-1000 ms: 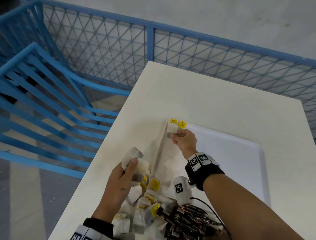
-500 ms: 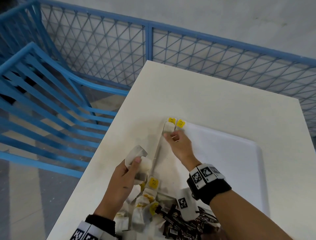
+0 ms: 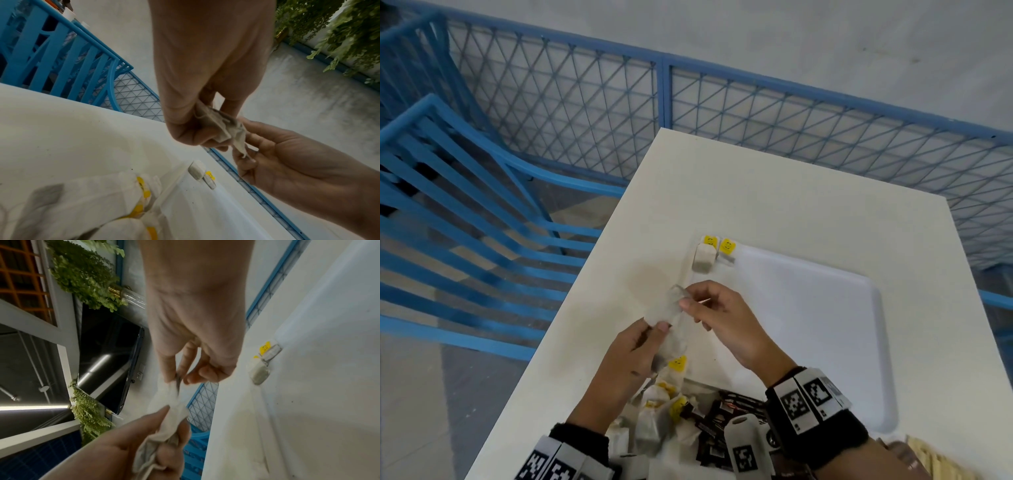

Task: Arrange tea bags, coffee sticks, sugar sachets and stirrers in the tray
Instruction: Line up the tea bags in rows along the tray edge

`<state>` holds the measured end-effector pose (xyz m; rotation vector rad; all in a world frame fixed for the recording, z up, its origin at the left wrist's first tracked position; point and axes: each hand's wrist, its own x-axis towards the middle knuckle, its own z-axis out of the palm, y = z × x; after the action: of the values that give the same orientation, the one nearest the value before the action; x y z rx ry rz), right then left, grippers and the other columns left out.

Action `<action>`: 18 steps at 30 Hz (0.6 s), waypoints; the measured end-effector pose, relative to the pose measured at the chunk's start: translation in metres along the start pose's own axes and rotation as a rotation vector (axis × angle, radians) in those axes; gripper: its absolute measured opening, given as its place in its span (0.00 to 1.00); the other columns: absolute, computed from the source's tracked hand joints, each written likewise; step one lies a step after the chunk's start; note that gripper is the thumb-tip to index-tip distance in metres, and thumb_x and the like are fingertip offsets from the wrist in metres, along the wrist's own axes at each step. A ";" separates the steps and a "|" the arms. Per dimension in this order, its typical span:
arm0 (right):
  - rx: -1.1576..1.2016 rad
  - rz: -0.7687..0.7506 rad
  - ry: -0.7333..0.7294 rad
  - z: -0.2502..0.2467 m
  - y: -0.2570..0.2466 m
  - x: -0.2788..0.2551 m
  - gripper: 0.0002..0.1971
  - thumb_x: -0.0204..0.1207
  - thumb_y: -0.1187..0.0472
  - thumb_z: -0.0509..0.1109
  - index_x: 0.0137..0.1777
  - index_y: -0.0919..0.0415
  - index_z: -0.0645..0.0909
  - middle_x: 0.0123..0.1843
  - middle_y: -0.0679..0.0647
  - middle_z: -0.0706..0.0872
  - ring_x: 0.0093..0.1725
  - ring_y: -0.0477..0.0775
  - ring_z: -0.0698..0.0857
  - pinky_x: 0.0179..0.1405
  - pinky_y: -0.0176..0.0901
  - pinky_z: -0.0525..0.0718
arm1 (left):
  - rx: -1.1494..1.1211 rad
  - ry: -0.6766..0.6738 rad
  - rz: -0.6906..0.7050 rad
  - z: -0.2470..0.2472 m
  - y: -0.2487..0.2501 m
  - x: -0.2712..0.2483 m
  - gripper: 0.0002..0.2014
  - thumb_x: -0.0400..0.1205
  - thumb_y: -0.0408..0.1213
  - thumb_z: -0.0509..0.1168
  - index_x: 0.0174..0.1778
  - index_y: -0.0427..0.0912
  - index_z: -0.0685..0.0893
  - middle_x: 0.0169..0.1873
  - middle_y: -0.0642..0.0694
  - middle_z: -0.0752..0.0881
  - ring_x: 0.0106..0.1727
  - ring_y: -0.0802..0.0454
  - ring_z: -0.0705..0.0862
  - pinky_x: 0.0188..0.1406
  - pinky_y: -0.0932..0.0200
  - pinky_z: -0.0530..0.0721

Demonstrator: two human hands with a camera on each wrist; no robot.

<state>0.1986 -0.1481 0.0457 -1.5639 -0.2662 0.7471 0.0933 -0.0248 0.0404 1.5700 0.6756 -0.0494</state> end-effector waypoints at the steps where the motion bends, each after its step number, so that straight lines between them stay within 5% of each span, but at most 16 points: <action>1: 0.012 -0.027 0.041 -0.002 0.001 -0.001 0.04 0.74 0.66 0.73 0.44 0.57 0.82 0.40 0.47 0.84 0.32 0.44 0.78 0.31 0.30 0.76 | 0.022 0.001 -0.004 -0.001 -0.001 0.000 0.13 0.85 0.41 0.59 0.39 0.40 0.83 0.25 0.46 0.79 0.24 0.58 0.75 0.25 0.66 0.74; 4: 0.020 -0.106 0.086 -0.005 0.005 -0.009 0.08 0.71 0.71 0.74 0.42 0.57 0.81 0.42 0.51 0.86 0.34 0.46 0.82 0.38 0.35 0.82 | 0.029 -0.006 -0.001 -0.003 0.000 -0.002 0.20 0.84 0.47 0.57 0.43 0.32 0.82 0.30 0.38 0.79 0.26 0.57 0.78 0.31 0.61 0.75; 9: -0.192 -0.310 0.010 0.000 0.018 -0.025 0.12 0.67 0.71 0.75 0.43 0.53 0.85 0.49 0.52 0.80 0.46 0.48 0.88 0.51 0.41 0.87 | -0.075 -0.002 0.046 0.003 0.012 -0.005 0.19 0.84 0.49 0.54 0.45 0.43 0.87 0.28 0.43 0.80 0.27 0.57 0.77 0.27 0.70 0.77; 13: -0.050 -0.180 -0.041 -0.001 0.016 -0.032 0.11 0.70 0.72 0.74 0.48 0.57 0.84 0.53 0.56 0.82 0.46 0.45 0.87 0.51 0.37 0.85 | -0.104 -0.036 0.091 0.002 0.011 -0.005 0.14 0.84 0.36 0.59 0.43 0.26 0.79 0.30 0.37 0.72 0.23 0.58 0.68 0.21 0.71 0.69; 18: 0.119 0.125 -0.059 -0.005 0.014 -0.029 0.13 0.74 0.71 0.71 0.56 0.61 0.78 0.43 0.57 0.86 0.38 0.50 0.88 0.40 0.38 0.86 | -0.078 -0.060 0.078 0.000 0.005 -0.008 0.10 0.83 0.38 0.61 0.39 0.39 0.83 0.26 0.45 0.74 0.24 0.57 0.67 0.22 0.66 0.68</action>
<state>0.1761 -0.1709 0.0404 -1.4572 -0.1652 0.8924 0.0894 -0.0280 0.0481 1.5124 0.5628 -0.0124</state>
